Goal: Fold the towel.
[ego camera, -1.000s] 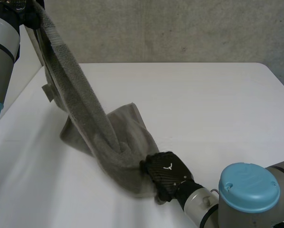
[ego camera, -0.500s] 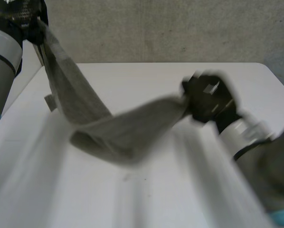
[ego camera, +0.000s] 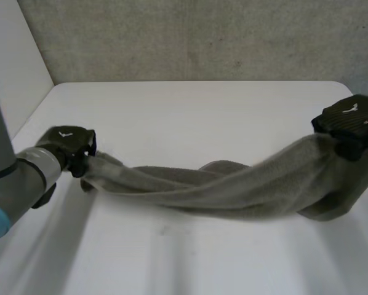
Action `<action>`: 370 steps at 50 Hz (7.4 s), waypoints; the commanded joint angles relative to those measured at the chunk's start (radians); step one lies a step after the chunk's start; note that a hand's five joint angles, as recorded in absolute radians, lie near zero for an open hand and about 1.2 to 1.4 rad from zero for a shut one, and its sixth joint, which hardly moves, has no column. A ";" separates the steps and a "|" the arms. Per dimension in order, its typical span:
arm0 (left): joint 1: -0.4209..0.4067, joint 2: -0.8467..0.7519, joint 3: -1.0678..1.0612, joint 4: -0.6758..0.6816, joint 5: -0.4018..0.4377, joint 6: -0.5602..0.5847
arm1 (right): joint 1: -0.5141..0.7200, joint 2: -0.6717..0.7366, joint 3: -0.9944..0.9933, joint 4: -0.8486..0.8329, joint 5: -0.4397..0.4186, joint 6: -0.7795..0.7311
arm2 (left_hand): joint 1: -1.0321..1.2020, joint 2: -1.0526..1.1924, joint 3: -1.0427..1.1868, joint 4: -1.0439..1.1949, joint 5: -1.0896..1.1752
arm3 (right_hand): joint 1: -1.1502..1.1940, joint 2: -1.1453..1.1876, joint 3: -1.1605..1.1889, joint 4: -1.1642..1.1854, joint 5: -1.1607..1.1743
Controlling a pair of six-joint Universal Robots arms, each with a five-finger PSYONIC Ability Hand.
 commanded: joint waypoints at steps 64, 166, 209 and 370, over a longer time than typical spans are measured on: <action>0.180 -0.027 -0.079 0.027 0.032 0.002 | -0.005 -0.080 0.463 -0.436 0.058 0.117 | 0.220 0.180 0.181 0.179 0.203 | 0.076 0.064 0.062 0.062 0.060; 0.019 -0.906 1.190 -0.313 0.336 0.007 | 0.067 0.235 0.279 -0.621 0.053 0.283 | -0.152 -0.192 -0.192 -0.194 -0.170 | 0.076 0.064 0.062 0.062 0.060; 0.019 -0.854 1.139 -0.345 0.246 0.157 | 0.067 0.233 0.279 -0.621 0.053 0.281 | 0.188 0.148 0.149 0.147 0.171 | 0.076 0.064 0.062 0.062 0.060; 0.057 -0.537 0.438 0.258 0.224 0.333 | 0.111 0.574 -0.246 -0.581 0.176 -0.194 | -1.002 -1.042 -1.041 -1.043 -1.019 | -1.146 -1.158 -1.159 -1.160 -1.162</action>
